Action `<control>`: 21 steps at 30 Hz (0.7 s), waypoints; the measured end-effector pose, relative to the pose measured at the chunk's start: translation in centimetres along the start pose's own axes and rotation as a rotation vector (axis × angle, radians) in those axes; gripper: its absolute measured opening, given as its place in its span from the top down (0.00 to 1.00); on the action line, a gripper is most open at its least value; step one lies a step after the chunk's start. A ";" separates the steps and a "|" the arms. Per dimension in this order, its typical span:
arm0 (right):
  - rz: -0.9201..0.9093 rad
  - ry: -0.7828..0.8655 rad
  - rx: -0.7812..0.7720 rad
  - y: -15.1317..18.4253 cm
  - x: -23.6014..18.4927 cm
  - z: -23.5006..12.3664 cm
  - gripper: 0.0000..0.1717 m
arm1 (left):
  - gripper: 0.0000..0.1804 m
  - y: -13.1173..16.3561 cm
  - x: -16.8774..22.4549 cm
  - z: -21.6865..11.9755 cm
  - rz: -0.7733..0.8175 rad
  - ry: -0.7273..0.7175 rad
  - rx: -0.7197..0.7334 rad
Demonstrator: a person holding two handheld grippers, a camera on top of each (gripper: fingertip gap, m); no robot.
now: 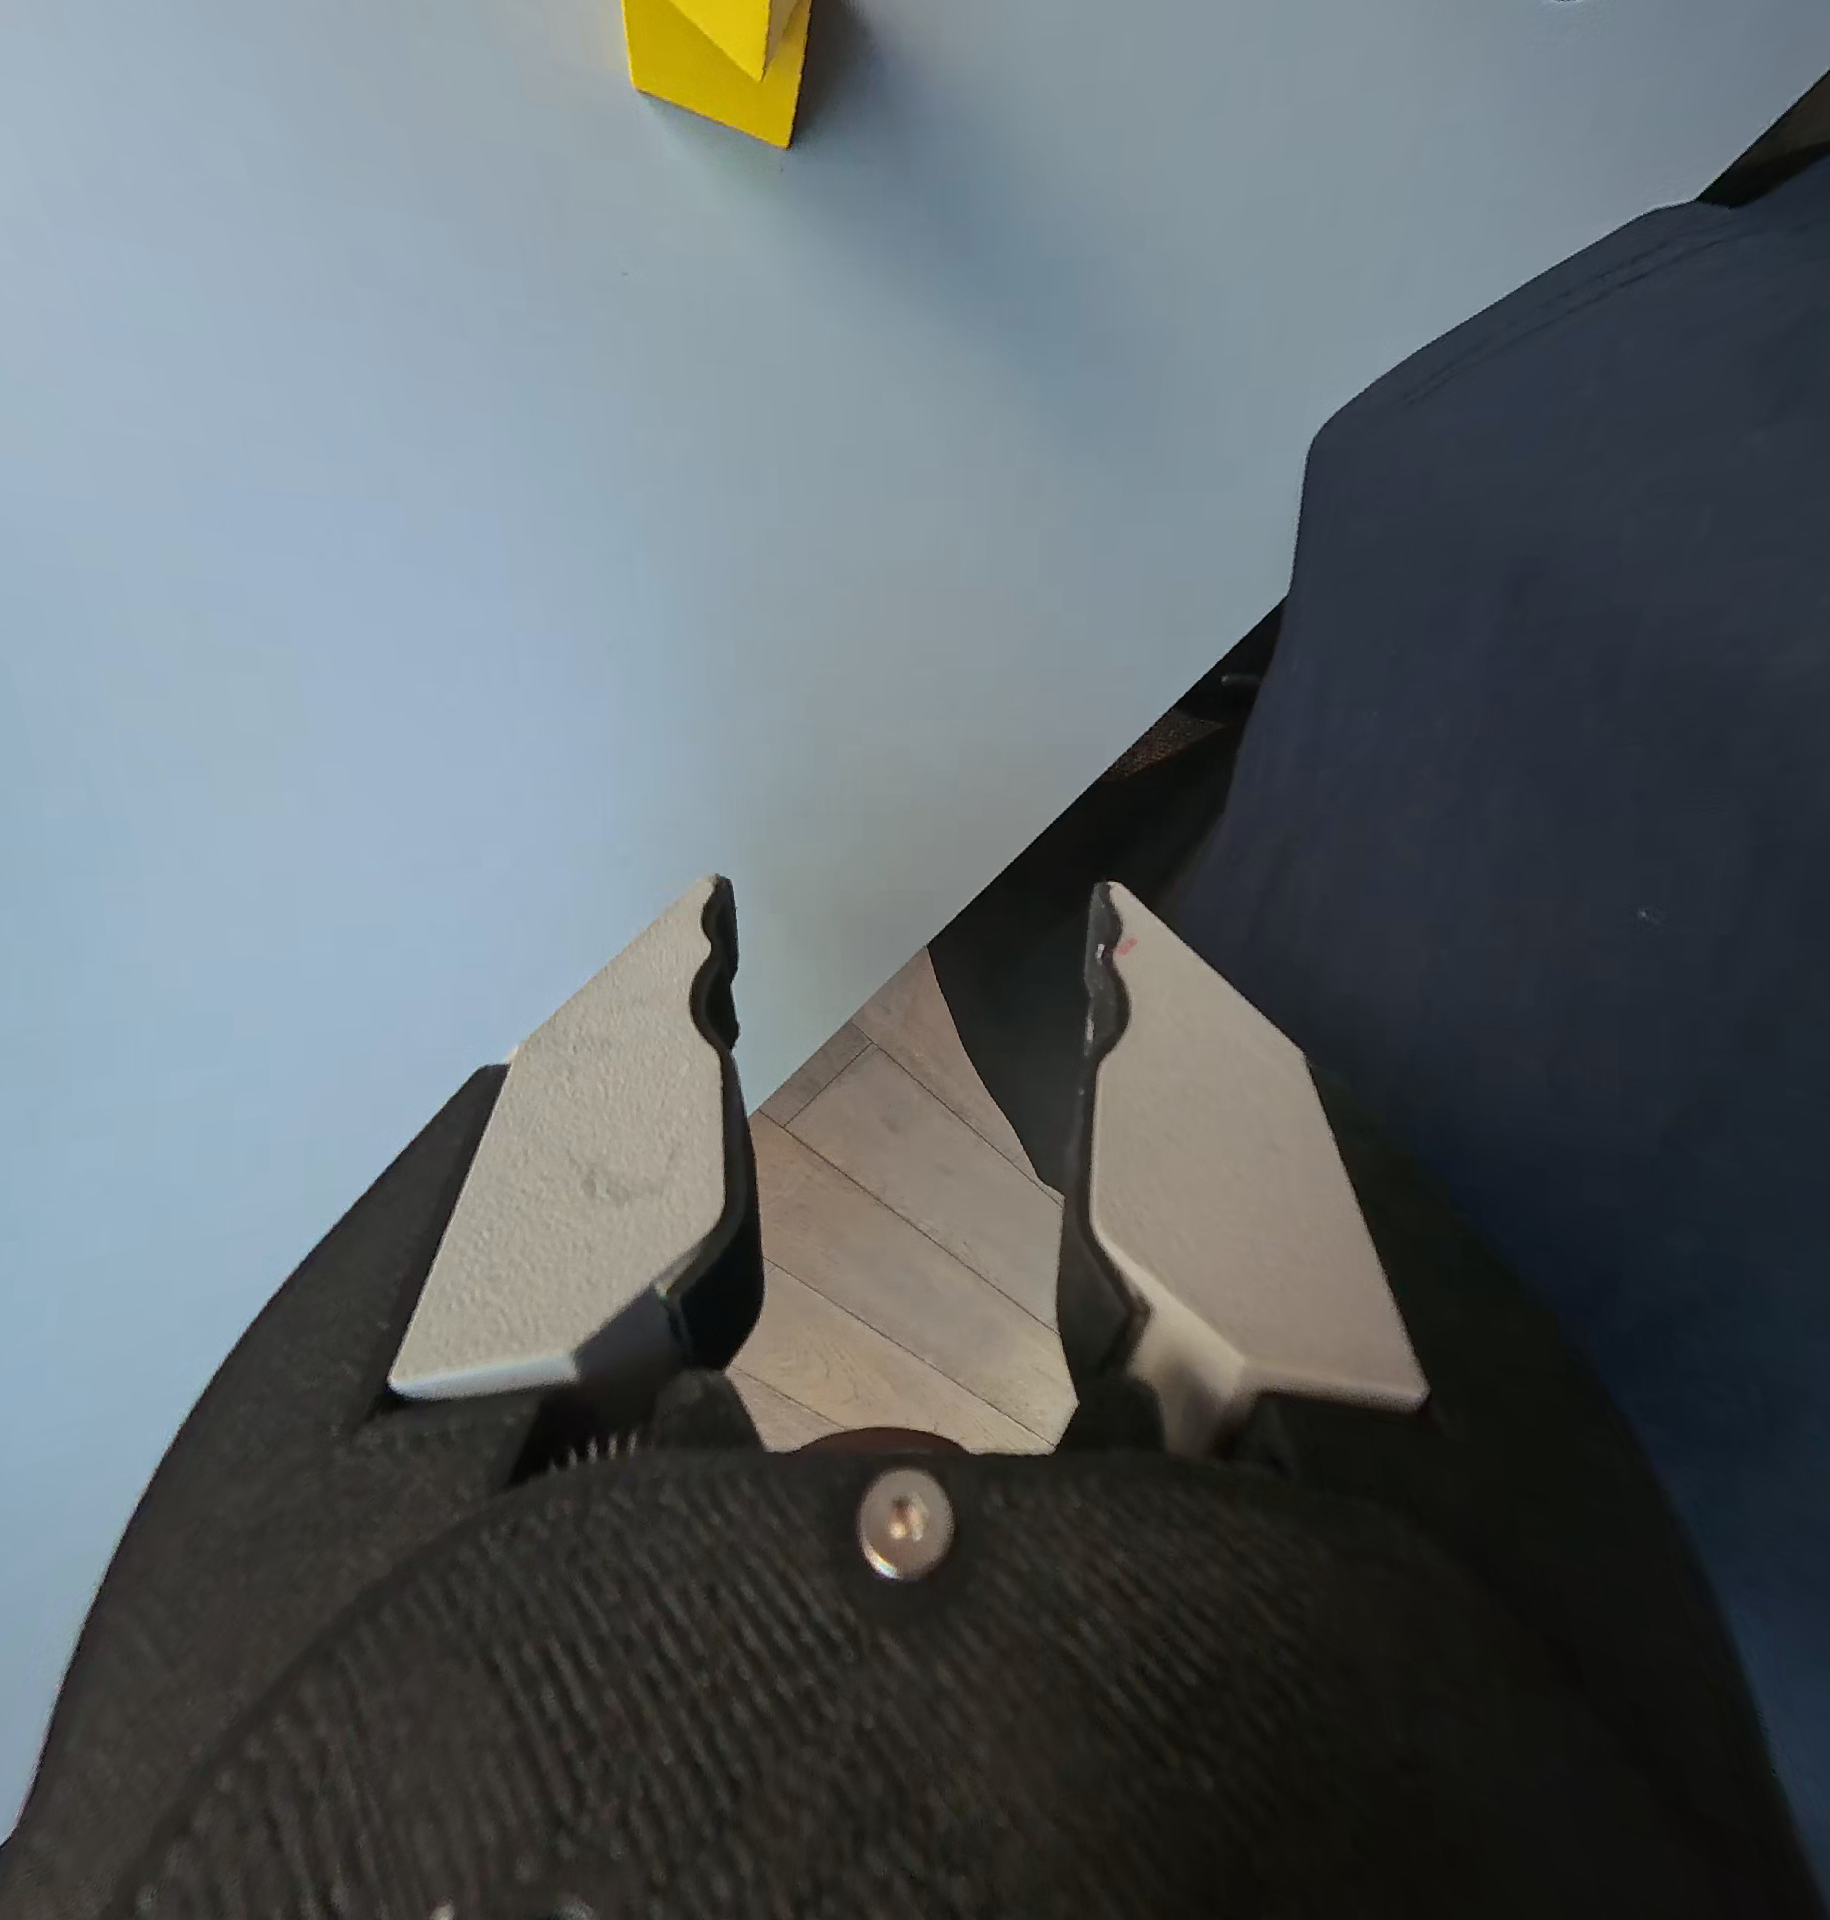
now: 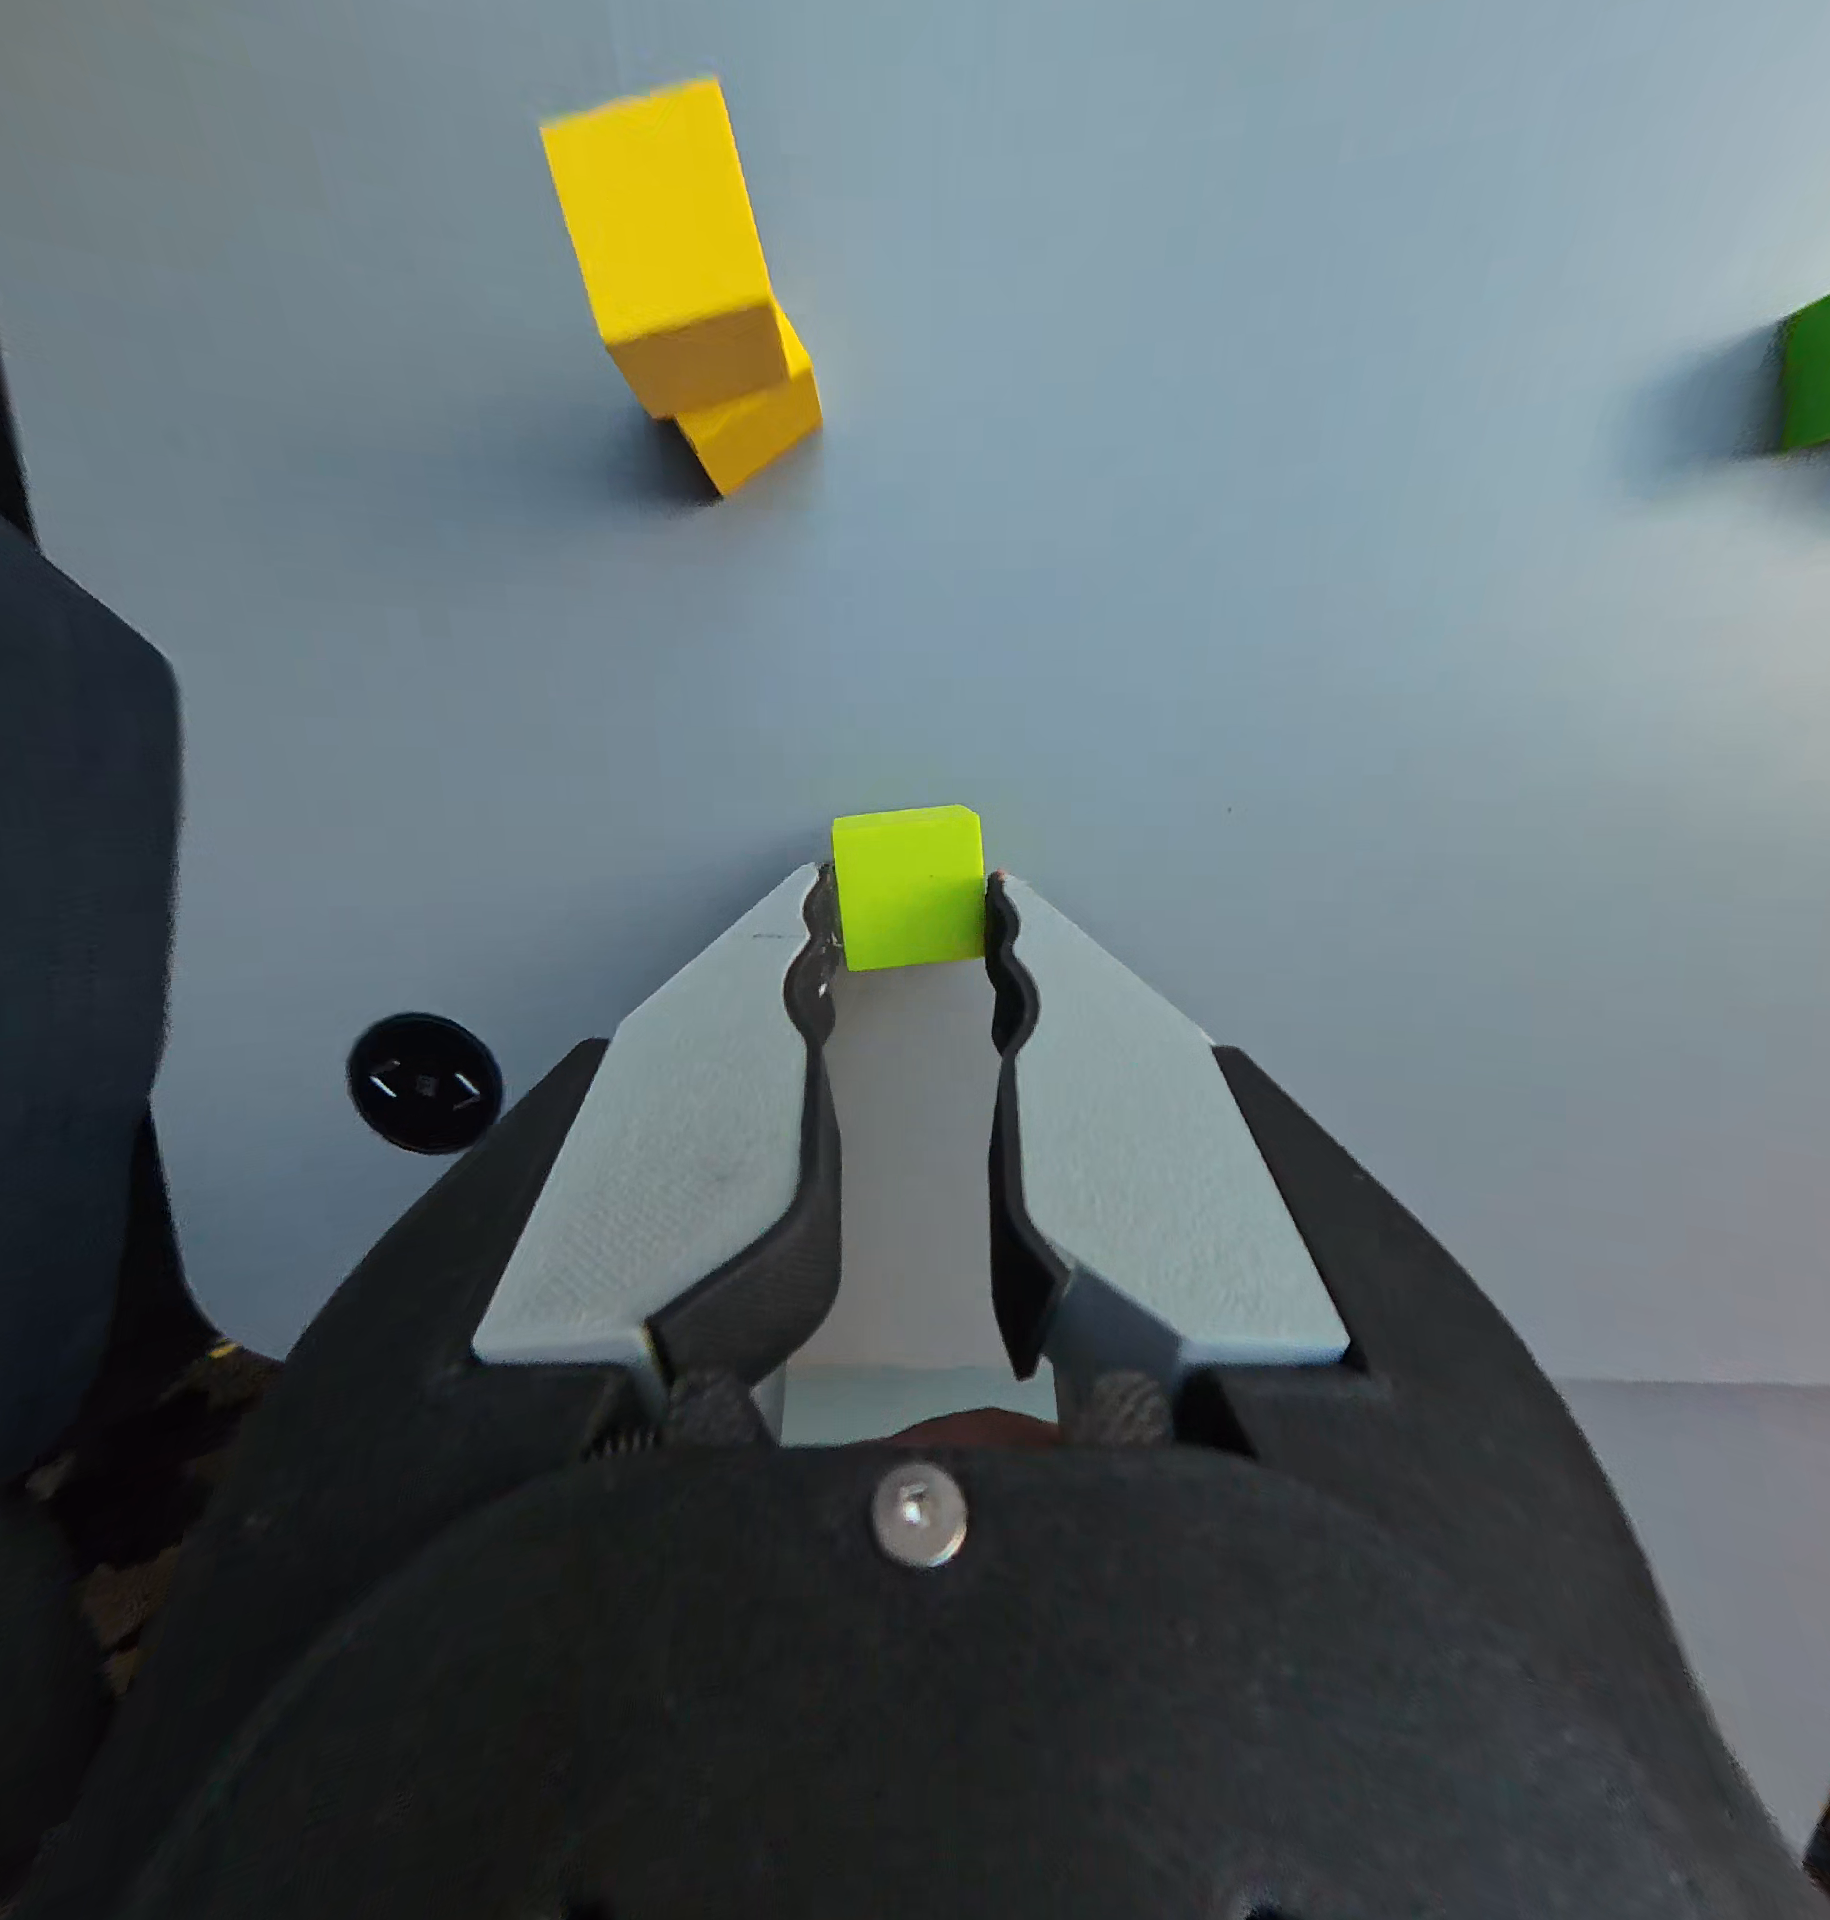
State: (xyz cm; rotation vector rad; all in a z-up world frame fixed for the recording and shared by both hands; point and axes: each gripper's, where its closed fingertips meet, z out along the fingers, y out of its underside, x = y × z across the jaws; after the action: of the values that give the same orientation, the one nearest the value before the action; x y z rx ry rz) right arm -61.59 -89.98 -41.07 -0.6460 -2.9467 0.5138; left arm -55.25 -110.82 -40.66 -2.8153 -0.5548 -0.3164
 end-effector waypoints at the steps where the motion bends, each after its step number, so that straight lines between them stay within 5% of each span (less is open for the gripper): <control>1: 0.013 -0.008 0.032 -0.9 -0.2 -0.7 0.85 | 0.64 0.0 0.0 0.0 -0.001 0.002 0.002; 11: -0.074 -0.040 0.168 -10.5 -3.1 -5.5 0.85 | 0.64 -0.9 -0.4 0.6 0.023 0.020 0.014; 21: -0.050 -0.037 0.040 -9.7 -3.3 -0.3 0.85 | 0.65 -1.3 -0.3 0.6 0.033 0.041 0.036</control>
State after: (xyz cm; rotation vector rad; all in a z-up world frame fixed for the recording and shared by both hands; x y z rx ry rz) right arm -62.33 -99.58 -37.56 -0.5635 -2.9702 0.5839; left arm -55.95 -109.60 -41.05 -2.7732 -0.4991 -0.3535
